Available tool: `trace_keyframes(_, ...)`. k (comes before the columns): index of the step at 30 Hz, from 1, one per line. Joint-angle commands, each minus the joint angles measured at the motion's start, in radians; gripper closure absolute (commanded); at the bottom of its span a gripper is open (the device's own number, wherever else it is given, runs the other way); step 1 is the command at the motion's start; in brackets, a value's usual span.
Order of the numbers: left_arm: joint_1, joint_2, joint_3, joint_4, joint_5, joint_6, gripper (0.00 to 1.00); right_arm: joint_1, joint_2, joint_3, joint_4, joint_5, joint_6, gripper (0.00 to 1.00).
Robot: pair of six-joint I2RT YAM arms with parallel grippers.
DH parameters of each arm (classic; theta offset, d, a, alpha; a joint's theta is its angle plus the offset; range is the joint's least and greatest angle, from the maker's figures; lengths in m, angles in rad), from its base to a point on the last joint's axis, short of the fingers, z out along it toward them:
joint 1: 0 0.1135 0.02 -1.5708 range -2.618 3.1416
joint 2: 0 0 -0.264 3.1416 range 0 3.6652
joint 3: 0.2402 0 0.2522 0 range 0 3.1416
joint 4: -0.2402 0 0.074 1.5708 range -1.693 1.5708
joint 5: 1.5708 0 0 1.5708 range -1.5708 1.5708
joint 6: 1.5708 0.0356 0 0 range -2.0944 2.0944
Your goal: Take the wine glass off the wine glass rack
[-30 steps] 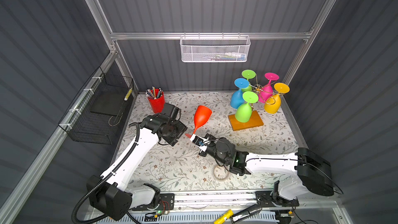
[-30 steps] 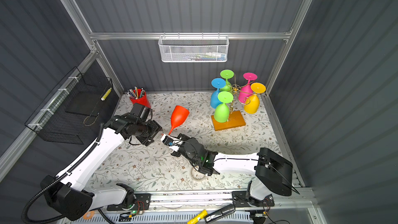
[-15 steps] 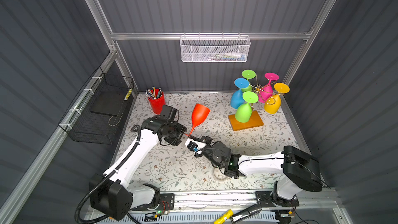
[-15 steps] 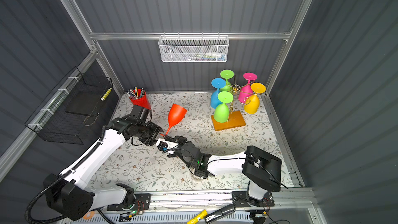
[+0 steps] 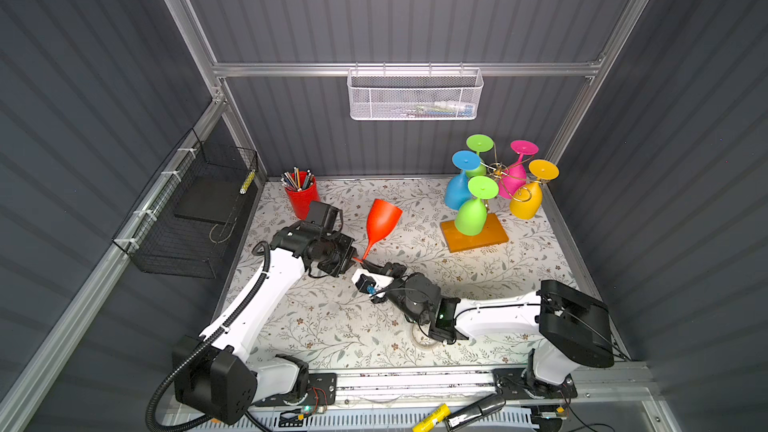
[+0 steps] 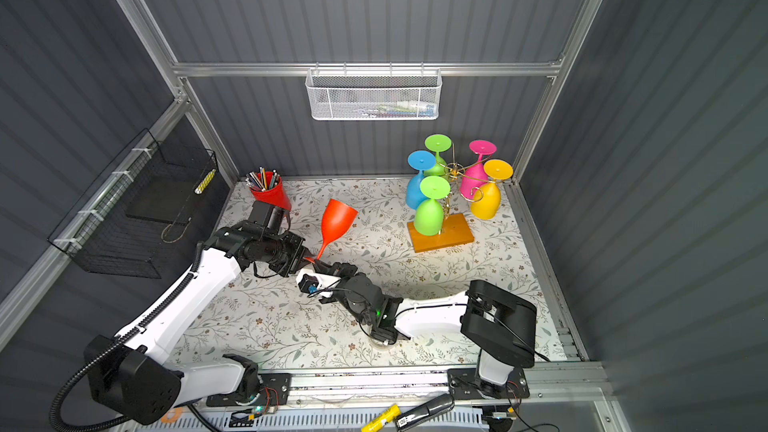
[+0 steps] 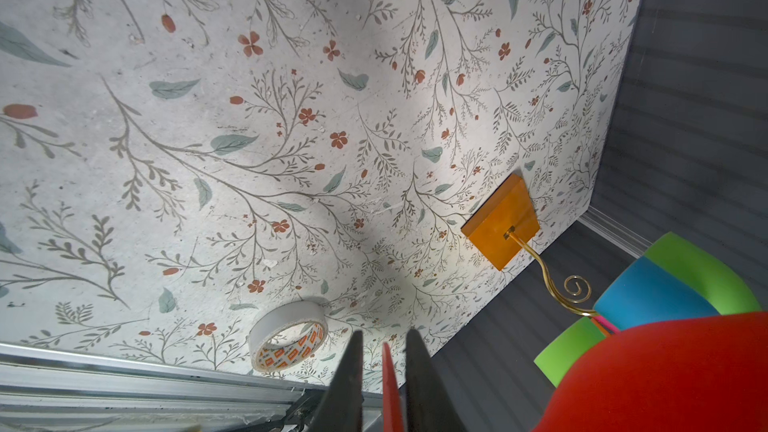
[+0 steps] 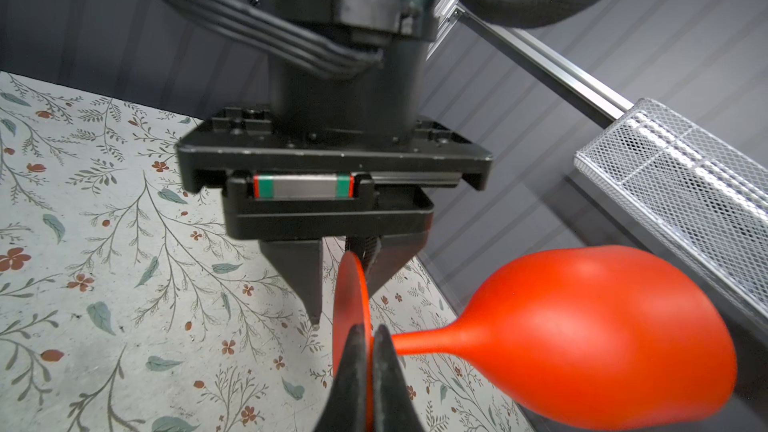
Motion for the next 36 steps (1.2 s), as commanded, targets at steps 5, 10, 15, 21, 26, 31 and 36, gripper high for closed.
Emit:
trace_keyframes(5,0.019,-0.017,-0.035,0.008,0.022,0.002,0.88,0.006,0.007,0.03,0.012,0.021,-0.022,1.0)
trace_keyframes(10,0.028,-0.025,-0.046,0.014,0.022,0.003,0.98,0.008,0.011,0.03,0.0,0.028,-0.023,1.0)
trace_keyframes(15,0.034,-0.025,-0.051,0.017,0.023,0.007,1.0,0.009,0.011,0.029,0.0,0.036,-0.023,1.0)
trace_keyframes(21,0.047,-0.034,-0.064,0.02,0.019,0.019,1.0,0.016,-0.008,0.027,-0.04,0.036,-0.02,0.91)
trace_keyframes(26,0.076,-0.048,-0.08,0.041,0.002,0.083,1.0,0.022,-0.068,0.005,-0.141,0.023,0.022,0.7)
trace_keyframes(31,0.132,-0.064,-0.163,0.17,0.053,0.168,1.0,0.027,-0.189,0.022,-0.416,0.006,0.133,0.46)
trace_keyframes(36,0.167,-0.071,-0.239,0.288,0.1,0.232,1.0,0.02,-0.31,0.069,-0.721,-0.022,0.269,0.37)
